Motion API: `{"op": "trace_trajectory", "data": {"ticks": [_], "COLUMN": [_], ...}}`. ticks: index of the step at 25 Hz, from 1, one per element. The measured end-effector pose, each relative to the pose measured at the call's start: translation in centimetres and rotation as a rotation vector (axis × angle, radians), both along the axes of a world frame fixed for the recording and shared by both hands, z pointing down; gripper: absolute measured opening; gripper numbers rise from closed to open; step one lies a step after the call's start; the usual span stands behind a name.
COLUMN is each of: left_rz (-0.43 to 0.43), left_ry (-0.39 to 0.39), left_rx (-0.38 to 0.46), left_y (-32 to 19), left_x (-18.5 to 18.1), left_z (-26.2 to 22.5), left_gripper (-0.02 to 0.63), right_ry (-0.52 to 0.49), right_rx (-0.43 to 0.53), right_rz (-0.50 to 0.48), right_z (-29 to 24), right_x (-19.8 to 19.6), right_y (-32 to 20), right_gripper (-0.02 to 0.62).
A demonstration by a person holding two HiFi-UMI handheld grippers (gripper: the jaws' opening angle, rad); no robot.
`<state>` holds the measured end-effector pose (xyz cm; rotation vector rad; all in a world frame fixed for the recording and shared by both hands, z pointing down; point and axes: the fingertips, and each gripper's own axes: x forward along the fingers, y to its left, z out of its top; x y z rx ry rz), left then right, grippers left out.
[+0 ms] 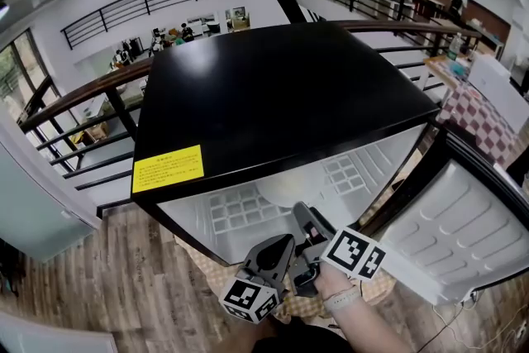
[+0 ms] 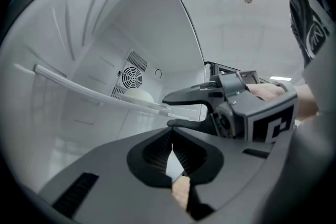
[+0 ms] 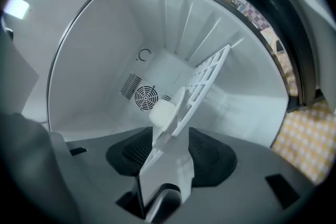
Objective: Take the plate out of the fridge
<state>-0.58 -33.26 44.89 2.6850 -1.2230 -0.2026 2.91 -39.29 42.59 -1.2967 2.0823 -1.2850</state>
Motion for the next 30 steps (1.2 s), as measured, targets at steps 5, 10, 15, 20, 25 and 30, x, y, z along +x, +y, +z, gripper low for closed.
{"op": "trace_trajectory", "data": {"ticks": [5,10,15,20,25,30], "left_rz": [-0.011,-0.017,-0.019,-0.011,-0.004,0.007], "left_ry": [-0.002,-0.001,0.002,0.007,0.013,0.016], "left_rx": [-0.006,-0.014,-0.023,-0.024,-0.024,-0.019], "left_y": [-0.1,0.1,0.3,0.6,0.7,1.0], "left_x": [-0.4,-0.7,-0.8,-0.7,-0.5,-0.4], "left_z": [0.1,0.6,0.8,0.8,0.6,0.6], "left_gripper": [0.009,0.008,0.009,0.008,0.008,0.008], "right_ry": [-0.08,-0.079,-0.042,-0.046,-0.061,-0.116], "right_rx": [-0.067,-0.116,-0.152,-0.144,-0.177,-0.198], "right_rz": [0.028,0.096,0.121,0.103,0.078,0.057], "right_z": [0.0,0.6,1.4,1.0,0.9,0.7], "right_x": [-0.5,-0.4,-0.5,-0.1,0.0,-0.1], "right_y": [-1.1,-2.7,-3.3,-2.4,-1.1,0.0], "right_gripper": [0.221,0.22,0.219,0.17,0.148,0.118]}}
